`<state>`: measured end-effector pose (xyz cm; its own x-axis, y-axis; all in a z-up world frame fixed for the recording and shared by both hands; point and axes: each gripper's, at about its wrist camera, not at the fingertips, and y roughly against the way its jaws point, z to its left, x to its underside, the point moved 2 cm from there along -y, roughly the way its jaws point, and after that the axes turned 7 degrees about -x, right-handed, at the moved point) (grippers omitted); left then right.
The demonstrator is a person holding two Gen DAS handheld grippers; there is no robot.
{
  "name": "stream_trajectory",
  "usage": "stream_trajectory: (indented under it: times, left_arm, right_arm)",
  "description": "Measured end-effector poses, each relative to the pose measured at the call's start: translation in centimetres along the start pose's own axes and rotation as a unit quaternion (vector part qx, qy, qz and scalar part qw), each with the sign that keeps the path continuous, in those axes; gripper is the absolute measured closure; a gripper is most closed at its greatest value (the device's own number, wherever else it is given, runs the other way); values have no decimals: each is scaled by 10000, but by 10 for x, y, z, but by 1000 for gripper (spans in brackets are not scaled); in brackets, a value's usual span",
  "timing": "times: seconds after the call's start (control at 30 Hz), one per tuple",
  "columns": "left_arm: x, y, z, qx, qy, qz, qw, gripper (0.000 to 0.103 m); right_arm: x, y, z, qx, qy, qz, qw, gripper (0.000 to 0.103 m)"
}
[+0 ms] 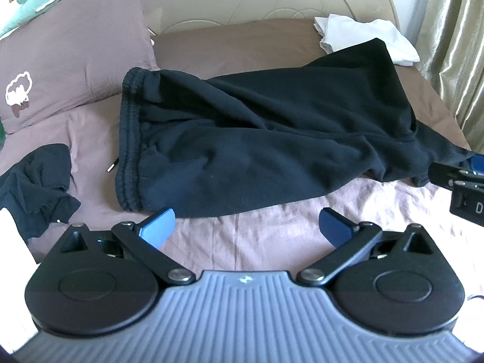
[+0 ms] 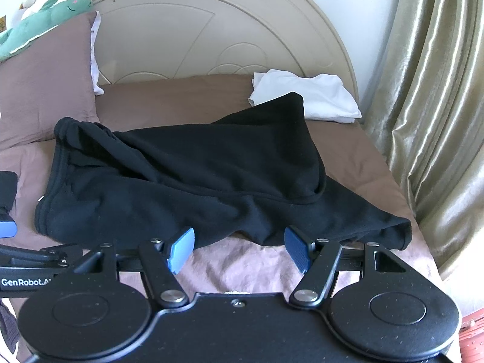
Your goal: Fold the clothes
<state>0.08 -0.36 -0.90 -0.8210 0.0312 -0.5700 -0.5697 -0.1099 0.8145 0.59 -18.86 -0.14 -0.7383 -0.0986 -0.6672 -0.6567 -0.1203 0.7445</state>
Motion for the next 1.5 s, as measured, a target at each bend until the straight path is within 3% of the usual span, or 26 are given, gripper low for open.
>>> stream_trajectory:
  times: [0.73,0.87,0.97,1.1,1.23,1.4,1.5]
  left_arm:
    - [2,-5,-2,-29,-92,115,9999,0]
    - [2,-10,0,-65,-99,128,9998,0]
    - [0,-20,13,-83,166,107,9998,0]
    - [-1,-37,47,-328,810,47,9962,0]
    - [4,-58,70,-318,937,257,9948,1]
    - [-8,-73,91,-520,638,491,9954,2]
    - [-29,-83,113,-821,796,382,9927,2]
  right_arm:
    - [2,-7,2,24,5,112,9999,32]
    - [4,-16,-4,-166,-118,128,9997,32]
    - [9,-31,-14,-597,-190,215,9978,32]
    - [21,-42,-9,-861,448,212,9950,32]
    - [22,-65,-35,-1607,-361,243,9860,32]
    - [23,-101,-82,-1612,-1351,404,9768,32]
    - [30,-111,-107,-1658,-1757,367,9697,32]
